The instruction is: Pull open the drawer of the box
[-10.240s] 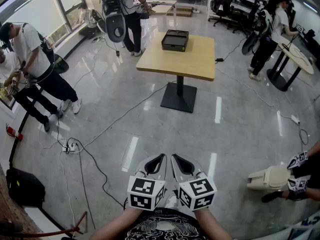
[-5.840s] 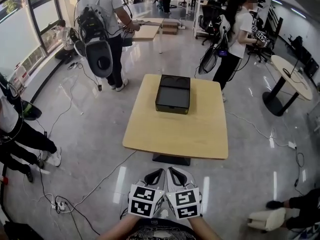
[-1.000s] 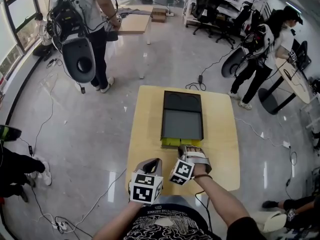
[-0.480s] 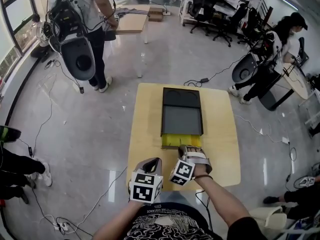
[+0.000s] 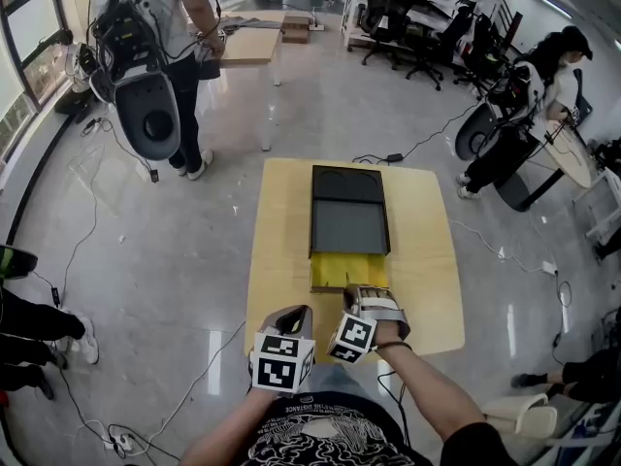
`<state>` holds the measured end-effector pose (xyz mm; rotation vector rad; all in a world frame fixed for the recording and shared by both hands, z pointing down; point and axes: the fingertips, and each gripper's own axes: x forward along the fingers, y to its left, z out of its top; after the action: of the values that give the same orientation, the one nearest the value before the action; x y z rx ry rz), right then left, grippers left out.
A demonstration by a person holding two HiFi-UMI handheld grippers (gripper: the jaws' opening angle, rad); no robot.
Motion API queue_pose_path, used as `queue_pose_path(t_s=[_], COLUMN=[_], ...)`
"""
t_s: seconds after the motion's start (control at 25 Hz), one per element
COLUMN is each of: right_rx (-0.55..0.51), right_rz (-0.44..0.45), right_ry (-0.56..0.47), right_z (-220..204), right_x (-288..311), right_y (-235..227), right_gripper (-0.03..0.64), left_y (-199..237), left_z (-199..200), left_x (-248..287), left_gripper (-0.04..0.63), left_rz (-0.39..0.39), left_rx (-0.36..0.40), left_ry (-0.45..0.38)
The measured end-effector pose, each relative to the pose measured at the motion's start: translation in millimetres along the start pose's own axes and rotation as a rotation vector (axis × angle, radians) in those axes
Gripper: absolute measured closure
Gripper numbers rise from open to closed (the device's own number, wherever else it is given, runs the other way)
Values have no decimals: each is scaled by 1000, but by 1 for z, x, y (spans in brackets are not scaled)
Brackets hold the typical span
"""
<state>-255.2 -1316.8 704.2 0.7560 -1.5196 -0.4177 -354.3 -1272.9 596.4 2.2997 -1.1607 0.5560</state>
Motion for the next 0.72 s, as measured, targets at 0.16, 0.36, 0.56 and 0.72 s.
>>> queue_pose_path(t_s=[0.16,0.36,0.56,0.72], right_rx=[4,3,7,18], right_rz=[-2,-2,-5,-5], right_ry=[7,5,5,4], right_z=[7,-59,-81,-66], right_x=[-33,-70,-114,-124], right_y=[49,66,162,209], right_gripper=[566,566,566,566], left_y=[-12,-86,-129,-122], left_z=[-42,-57,-144,-183], left_x=[-37,-35,-77,-102], left_gripper=[575,575,575,575], left_rz=[-8,-8,-12,-15], left_rx=[3,-6,1,3], left_ry=[-3,1,0,1])
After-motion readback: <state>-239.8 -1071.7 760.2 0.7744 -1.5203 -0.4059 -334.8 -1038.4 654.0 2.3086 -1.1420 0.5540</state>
